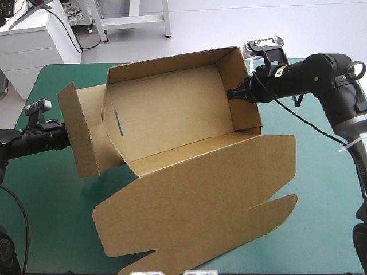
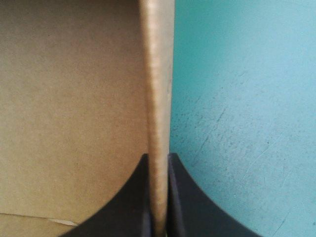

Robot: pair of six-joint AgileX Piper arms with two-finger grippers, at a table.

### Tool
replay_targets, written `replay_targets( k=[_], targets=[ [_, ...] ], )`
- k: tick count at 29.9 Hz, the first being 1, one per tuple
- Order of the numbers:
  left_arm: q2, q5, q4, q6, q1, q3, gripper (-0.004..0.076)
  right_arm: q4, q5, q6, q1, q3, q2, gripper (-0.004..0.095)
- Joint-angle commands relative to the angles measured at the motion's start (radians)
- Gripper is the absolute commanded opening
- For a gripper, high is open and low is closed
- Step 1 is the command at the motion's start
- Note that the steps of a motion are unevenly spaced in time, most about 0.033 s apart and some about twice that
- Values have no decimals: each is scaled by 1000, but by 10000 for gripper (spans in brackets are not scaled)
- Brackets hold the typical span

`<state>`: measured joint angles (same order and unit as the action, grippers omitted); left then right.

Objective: Fold the box

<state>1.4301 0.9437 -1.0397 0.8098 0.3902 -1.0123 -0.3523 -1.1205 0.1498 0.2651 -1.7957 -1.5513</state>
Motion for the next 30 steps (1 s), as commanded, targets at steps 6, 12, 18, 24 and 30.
replay_targets(
  k=[6,12,18,24,30],
  targets=[
    [-30,179,-276,229,-23,-26,605,19,97,-9,-3,-32,-41,-19],
    [-31,313,-452,284,-30,-26,605,103,132,-54,-3,-32,-62,-19],
    [-36,357,-522,322,-111,-37,605,122,140,-54,-3,-32,-72,-19],
    [-42,357,-509,319,-200,-70,595,126,143,-55,-3,-32,-83,-19],
    [-73,357,-509,311,-210,-88,574,155,148,-81,-3,-32,-89,-19]
  ],
)
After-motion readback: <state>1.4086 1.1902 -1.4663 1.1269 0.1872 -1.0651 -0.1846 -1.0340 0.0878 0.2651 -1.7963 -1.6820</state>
